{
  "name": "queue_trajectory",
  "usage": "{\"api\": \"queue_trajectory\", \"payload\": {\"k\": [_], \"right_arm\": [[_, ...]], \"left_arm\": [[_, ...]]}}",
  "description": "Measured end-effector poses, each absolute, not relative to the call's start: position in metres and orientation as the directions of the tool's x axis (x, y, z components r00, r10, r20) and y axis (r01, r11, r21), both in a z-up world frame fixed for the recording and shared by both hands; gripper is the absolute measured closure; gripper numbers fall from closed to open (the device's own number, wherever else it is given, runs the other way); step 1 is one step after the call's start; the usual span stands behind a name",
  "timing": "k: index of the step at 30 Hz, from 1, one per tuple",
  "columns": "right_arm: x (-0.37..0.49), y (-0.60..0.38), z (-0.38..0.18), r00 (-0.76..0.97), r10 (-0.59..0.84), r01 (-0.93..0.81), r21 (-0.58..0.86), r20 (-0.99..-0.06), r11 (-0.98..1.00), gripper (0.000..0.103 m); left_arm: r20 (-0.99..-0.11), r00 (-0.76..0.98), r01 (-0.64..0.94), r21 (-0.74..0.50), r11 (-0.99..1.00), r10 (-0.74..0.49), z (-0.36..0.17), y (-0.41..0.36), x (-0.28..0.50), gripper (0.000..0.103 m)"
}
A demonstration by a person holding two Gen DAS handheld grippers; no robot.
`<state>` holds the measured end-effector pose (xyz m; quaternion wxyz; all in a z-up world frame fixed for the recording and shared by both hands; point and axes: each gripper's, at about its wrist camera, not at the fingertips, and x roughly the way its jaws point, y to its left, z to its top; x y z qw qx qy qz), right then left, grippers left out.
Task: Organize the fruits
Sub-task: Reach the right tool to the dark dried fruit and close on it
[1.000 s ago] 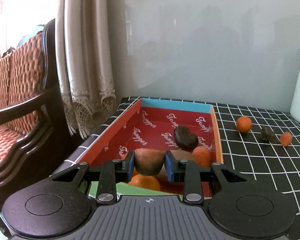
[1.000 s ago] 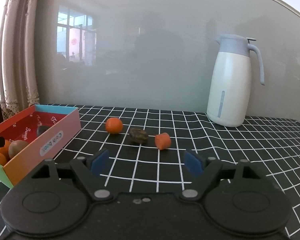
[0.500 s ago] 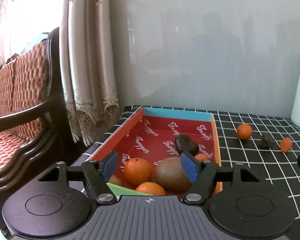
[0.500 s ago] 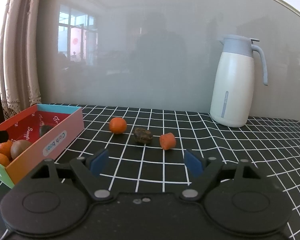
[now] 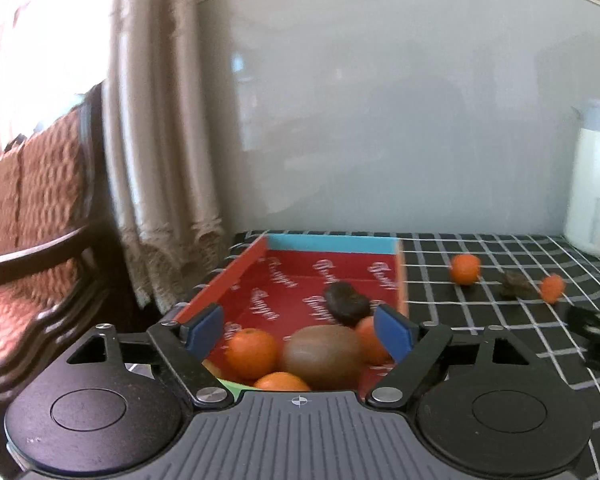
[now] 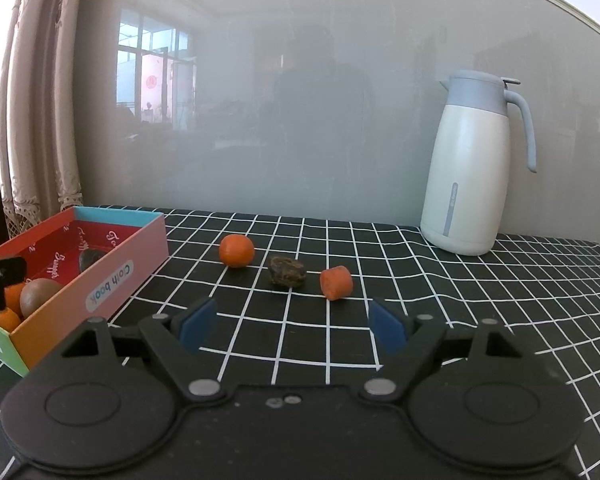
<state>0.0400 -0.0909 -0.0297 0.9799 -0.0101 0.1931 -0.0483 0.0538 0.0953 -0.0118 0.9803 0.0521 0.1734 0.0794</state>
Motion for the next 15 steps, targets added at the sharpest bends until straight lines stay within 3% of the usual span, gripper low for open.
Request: {"api": "queue_trajectory", "payload": {"k": [15], "right_arm": [[0.039,-0.096,-0.03,0.92,-0.118,0.106,-0.052,-0.373,0.993,0.019]], "left_arm": [[-0.277,0.956,-0.04,0.214,0.976,0.099,-0.012,0.051,0.037,0.02]]}}
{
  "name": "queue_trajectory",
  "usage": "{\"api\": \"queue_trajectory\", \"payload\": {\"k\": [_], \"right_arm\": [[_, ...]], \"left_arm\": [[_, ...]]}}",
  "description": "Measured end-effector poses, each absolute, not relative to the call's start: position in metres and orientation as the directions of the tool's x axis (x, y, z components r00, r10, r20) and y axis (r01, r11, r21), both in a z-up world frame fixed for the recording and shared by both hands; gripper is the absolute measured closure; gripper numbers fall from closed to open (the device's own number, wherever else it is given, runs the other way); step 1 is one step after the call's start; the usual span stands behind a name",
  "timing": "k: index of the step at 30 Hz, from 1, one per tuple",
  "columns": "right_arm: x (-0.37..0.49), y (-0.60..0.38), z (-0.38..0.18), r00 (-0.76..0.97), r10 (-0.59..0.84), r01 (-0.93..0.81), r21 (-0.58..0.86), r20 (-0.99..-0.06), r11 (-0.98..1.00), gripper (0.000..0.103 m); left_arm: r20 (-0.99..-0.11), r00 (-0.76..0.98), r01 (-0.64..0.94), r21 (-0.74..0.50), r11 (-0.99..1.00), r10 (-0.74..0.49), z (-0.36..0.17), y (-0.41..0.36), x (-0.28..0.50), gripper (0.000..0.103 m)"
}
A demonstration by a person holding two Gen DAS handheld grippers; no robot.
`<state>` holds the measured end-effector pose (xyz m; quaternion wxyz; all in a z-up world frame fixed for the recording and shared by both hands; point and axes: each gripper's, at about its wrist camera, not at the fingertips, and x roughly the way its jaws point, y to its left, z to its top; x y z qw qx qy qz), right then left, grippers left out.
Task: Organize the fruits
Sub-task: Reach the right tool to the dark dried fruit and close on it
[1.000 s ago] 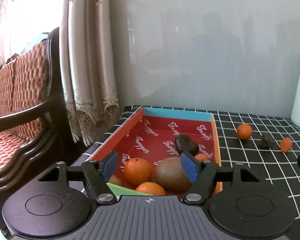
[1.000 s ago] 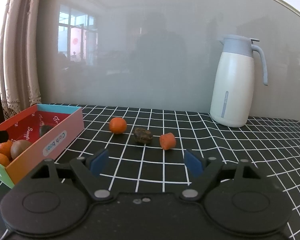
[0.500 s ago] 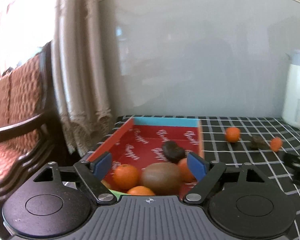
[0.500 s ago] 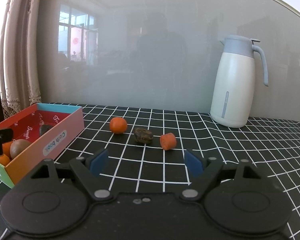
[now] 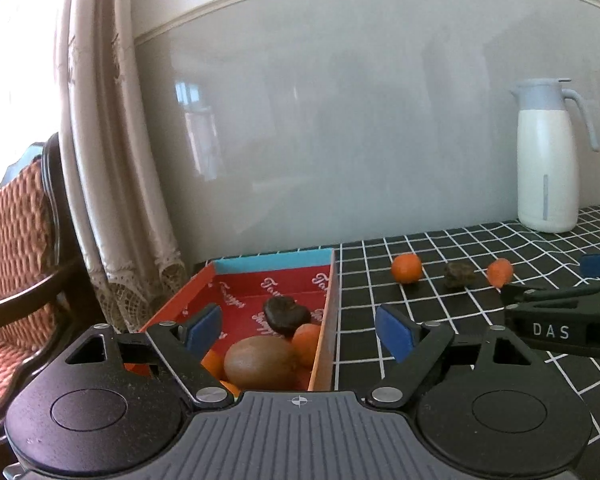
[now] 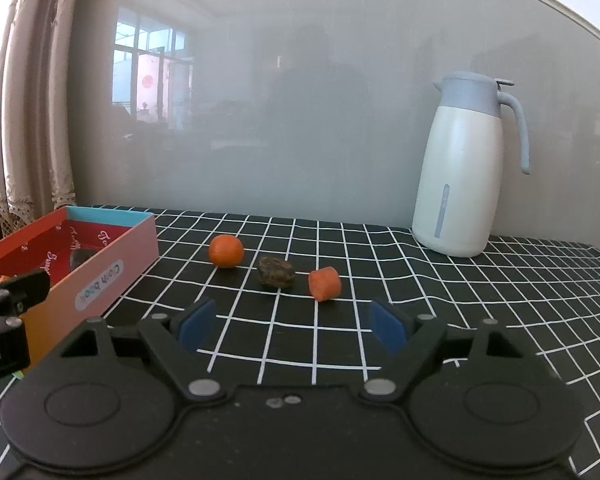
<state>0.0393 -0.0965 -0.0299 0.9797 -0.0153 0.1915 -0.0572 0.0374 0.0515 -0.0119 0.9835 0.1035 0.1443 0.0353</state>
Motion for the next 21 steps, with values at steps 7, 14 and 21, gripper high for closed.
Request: {"api": "queue_trajectory", "payload": {"k": [7,14,21], "right_arm": [[0.042,-0.099,-0.03,0.92,-0.123,0.106,-0.065,-0.373,0.992,0.018],[0.057,-0.096,-0.029,0.922,-0.112,0.098,-0.057,-0.37,0.994,0.018],[0.08,-0.078,-0.034,0.923,-0.078,0.063,-0.054,-0.378,0.997,0.018]], "left_arm": [[-0.281,0.953,-0.06,0.192,0.98,0.113,-0.011,0.056,0.042,0.019],[-0.296,0.938,-0.138,0.152,0.979,0.178,-0.013,0.079,0.053,0.019],[-0.313,0.913,-0.239,0.11,0.965,0.262,-0.014,0.115,0.064,0.019]]}}
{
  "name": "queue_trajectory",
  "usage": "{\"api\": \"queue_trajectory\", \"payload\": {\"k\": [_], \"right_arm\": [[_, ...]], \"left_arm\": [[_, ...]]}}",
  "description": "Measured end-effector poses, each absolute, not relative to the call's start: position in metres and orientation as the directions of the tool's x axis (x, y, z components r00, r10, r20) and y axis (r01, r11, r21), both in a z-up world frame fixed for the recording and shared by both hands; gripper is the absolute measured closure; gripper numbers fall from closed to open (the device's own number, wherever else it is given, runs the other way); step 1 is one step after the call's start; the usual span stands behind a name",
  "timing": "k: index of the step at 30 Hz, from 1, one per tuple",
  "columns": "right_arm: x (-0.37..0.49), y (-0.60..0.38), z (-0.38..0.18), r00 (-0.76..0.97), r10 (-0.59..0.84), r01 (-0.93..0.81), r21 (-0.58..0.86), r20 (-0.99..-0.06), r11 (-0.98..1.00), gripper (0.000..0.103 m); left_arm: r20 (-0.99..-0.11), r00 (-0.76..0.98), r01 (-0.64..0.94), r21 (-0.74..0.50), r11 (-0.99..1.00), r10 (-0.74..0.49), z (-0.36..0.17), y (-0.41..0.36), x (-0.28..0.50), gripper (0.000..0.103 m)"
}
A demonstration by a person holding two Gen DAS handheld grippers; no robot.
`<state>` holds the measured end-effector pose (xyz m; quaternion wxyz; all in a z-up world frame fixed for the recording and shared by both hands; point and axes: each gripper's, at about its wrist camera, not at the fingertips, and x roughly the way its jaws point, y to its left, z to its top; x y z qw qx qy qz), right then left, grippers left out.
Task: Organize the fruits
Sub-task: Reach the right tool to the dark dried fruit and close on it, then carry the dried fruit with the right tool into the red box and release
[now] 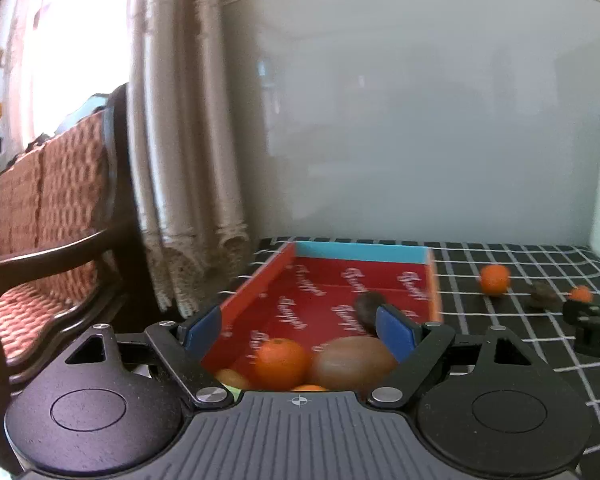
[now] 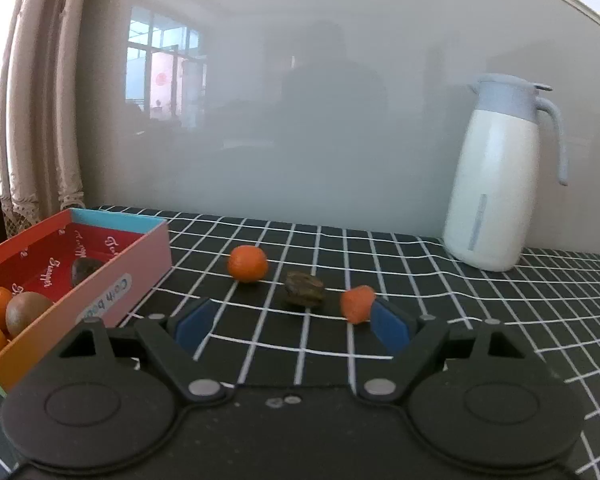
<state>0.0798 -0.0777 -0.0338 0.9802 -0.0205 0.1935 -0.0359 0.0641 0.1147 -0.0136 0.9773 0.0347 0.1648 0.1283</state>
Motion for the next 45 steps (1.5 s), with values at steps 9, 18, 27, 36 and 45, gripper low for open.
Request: {"api": "queue_trajectory", "payload": {"k": [9,18,27,36,45], "right_arm": [[0.12,-0.073,-0.038,0.92,-0.072,0.062,-0.04,-0.385,0.997,0.019],[0.151,-0.082,-0.048,0.901,-0.077,0.07,-0.034,-0.428,0.997,0.026],[0.18,-0.095,-0.058,0.855,-0.082,0.106,0.018,-0.512,0.994,0.037],[0.195,-0.106,-0.063,0.821,-0.081,0.135,0.055,-0.565,0.989,0.066],[0.169,-0.093,-0.045,0.861,-0.084,0.106,0.017,-0.502,0.994,0.066]], "left_arm": [[-0.333,0.883,-0.323,0.08,0.943,0.33,-0.015,0.15,0.08,0.019],[-0.334,0.877,-0.35,0.049,0.936,0.345,-0.014,0.166,0.089,0.015],[-0.343,0.868,-0.369,0.04,0.929,0.359,-0.017,0.176,0.095,0.015],[-0.376,0.844,-0.402,0.031,0.915,0.383,-0.021,0.19,0.101,0.015],[-0.386,0.845,-0.404,-0.009,0.915,0.369,-0.019,0.2,0.098,0.015]]}}
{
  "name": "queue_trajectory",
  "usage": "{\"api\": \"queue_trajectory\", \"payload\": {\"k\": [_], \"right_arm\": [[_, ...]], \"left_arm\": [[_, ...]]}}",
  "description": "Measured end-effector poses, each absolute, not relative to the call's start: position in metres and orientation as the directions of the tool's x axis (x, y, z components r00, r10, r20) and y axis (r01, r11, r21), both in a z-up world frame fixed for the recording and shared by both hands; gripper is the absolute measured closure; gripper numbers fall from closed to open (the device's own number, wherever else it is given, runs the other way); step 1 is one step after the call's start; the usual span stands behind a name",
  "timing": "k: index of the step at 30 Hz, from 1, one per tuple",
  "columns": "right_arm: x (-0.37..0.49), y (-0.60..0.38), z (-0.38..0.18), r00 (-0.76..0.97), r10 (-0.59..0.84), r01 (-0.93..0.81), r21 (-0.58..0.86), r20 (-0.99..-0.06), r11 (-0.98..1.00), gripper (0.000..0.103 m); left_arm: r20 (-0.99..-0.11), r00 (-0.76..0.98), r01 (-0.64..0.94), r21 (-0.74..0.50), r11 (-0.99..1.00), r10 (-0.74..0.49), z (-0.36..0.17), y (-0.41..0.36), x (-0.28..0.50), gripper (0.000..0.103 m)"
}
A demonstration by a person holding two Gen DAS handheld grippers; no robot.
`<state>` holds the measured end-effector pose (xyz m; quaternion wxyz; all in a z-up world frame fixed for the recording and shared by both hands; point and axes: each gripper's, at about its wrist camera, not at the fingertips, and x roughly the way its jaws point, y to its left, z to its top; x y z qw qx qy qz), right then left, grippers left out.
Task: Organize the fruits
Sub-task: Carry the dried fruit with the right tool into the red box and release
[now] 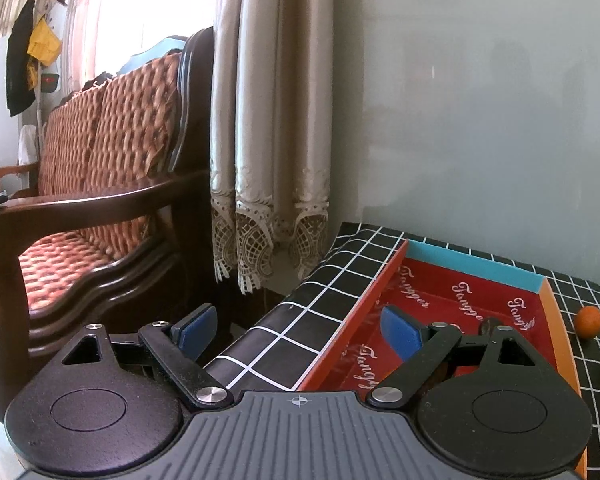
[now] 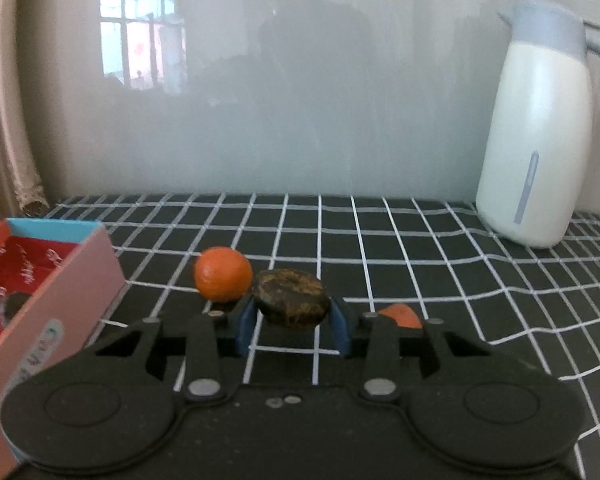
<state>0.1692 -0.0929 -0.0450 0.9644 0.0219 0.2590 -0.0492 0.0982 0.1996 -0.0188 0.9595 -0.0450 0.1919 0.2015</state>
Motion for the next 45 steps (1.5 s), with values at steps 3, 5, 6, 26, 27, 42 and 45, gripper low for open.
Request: {"api": "queue_trajectory", "payload": {"k": [3,5,6,26,27,42,45], "right_arm": [[0.158,-0.089,-0.03,0.882,-0.077,0.097,0.019,-0.466,0.995,0.066],[0.152,-0.084,-0.017,0.895,-0.07,0.088,0.02,-0.441,0.996,0.066],[0.147,-0.082,-0.011,0.902,-0.065,0.083,0.023,-0.427,0.996,0.066],[0.12,0.011,0.028,0.93,0.112,-0.115,0.012,-0.35,0.993,0.066],[0.121,0.016,0.026,0.927,0.118,-0.123,0.009,-0.356,0.992,0.066],[0.124,0.084,0.0,0.879,0.214,-0.237,-0.001,-0.425,0.972,0.066],[0.126,0.093,-0.005,0.868,0.225,-0.252,-0.003,-0.443,0.968,0.065]], "left_arm": [[-0.387,0.846,-0.403,-0.012,0.915,0.367,-0.018,0.2,0.097,0.015],[-0.388,0.847,-0.401,-0.014,0.916,0.365,-0.018,0.2,0.096,0.015],[-0.388,0.846,-0.401,-0.015,0.916,0.364,-0.017,0.2,0.096,0.015],[-0.38,0.837,-0.434,-0.022,0.9,0.394,-0.014,0.229,0.081,0.015],[-0.38,0.835,-0.439,-0.022,0.898,0.398,-0.014,0.232,0.08,0.015],[-0.366,0.815,-0.485,-0.004,0.874,0.45,-0.013,0.276,0.064,0.014],[-0.366,0.808,-0.497,0.001,0.868,0.462,-0.013,0.283,0.062,0.014]]}}
